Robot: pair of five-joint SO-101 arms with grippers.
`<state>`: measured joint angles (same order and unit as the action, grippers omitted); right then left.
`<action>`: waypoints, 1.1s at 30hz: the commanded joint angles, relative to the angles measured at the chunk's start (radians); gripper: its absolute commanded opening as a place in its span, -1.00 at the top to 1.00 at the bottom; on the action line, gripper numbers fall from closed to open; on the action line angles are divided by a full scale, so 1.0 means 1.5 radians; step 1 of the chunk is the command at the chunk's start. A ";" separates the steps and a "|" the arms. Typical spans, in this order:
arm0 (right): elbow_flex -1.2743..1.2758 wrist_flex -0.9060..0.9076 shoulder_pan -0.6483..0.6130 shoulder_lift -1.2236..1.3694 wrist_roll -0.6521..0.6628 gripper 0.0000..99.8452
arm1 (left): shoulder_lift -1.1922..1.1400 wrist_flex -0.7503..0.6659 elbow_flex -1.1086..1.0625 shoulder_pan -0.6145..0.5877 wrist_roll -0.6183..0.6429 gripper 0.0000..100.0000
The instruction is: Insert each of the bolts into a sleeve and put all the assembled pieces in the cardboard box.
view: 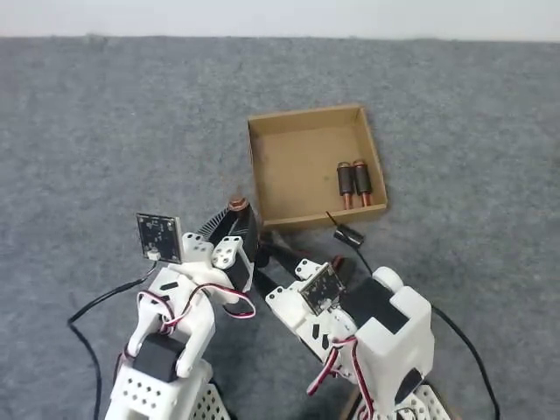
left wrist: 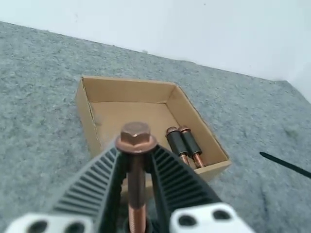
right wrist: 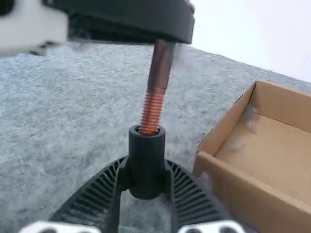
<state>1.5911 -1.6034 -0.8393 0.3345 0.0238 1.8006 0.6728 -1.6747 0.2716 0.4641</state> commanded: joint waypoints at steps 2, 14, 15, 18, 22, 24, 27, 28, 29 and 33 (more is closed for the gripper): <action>-0.007 -0.004 0.015 -0.041 0.009 0.99 | 0.011 0.001 -0.001 0.006 -0.024 0.98; -0.010 -0.004 0.033 -0.042 0.009 0.99 | 0.012 0.054 -0.001 0.042 -0.030 0.98; -0.010 -0.004 0.033 -0.042 0.009 0.99 | 0.012 0.055 -0.001 0.042 -0.030 0.98; -0.009 -0.007 0.035 -0.042 0.009 0.99 | 0.012 0.056 -0.003 0.042 -0.031 0.98; -0.008 -0.009 0.035 -0.042 0.009 0.99 | 0.012 0.057 -0.005 0.042 -0.031 0.98; -0.008 -0.009 0.036 -0.042 0.009 0.99 | 0.012 0.058 -0.007 0.042 -0.031 0.98; -0.008 -0.009 0.036 -0.042 0.010 0.99 | 0.011 0.073 -0.007 0.046 -0.031 0.98; -0.008 -0.009 0.036 -0.042 0.010 0.99 | 0.011 0.081 -0.007 0.047 -0.031 0.98; -0.008 -0.009 0.036 -0.042 0.010 0.99 | 0.011 0.085 -0.007 0.047 -0.031 0.98; -0.008 -0.010 0.037 -0.042 0.011 0.99 | 0.011 0.086 -0.007 0.047 -0.031 0.98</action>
<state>1.5911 -1.6049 -0.8040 0.3345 0.0269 1.7944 0.7986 -1.6932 0.3360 0.4289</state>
